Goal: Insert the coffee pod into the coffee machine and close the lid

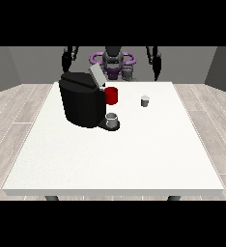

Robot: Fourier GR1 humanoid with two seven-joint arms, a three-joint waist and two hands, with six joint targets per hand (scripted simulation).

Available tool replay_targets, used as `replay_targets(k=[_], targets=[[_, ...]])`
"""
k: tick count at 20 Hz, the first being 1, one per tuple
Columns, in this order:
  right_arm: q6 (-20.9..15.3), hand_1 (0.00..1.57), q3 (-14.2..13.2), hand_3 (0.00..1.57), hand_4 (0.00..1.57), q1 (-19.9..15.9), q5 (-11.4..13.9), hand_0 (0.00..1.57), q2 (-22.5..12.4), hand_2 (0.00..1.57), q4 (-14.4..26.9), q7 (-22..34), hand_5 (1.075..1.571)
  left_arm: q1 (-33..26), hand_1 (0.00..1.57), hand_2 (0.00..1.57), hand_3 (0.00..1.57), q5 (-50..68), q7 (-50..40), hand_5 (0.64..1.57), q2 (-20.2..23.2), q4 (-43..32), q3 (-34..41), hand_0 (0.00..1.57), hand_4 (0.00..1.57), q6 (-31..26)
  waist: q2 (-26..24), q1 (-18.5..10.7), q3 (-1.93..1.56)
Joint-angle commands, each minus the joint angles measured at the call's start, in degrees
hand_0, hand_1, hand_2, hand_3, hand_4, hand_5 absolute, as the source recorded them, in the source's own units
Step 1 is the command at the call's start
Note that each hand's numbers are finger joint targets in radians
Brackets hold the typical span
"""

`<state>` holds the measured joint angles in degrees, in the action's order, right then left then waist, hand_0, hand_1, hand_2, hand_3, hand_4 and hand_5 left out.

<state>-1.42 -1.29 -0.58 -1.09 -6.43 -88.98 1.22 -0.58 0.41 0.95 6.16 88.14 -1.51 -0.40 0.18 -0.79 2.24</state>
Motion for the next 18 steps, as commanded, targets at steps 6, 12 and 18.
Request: replay_targets(k=[6,12,18], targets=[[4.15,0.00,-0.97,0.00,0.13,4.11,-1.93,0.00,-1.55,0.00,2.83,-0.63,1.571,-3.68,0.00,0.00,0.00,0.50,6.38,1.571,-1.94,5.24,-3.22,0.00,0.26,-2.69,-4.67,-1.15,-2.26],[-4.01,0.00,-1.81,0.00,0.14,3.20,-0.22,0.00,4.76,0.00,0.43,-8.41,1.571,-1.28,0.00,0.00,0.00,-7.36,10.20,1.571,5.01,-0.83,-0.36,0.00,0.00,-1.86,-1.73,2.56,-2.24],[-4.37,0.00,0.34,0.00,0.18,3.53,0.99,0.00,5.34,0.00,-1.84,-6.47,1.571,5.85,0.00,0.00,0.00,-3.61,-2.02,1.571,9.07,-4.40,4.05,0.00,0.00,-6.93,-1.26,4.99,-2.24]])
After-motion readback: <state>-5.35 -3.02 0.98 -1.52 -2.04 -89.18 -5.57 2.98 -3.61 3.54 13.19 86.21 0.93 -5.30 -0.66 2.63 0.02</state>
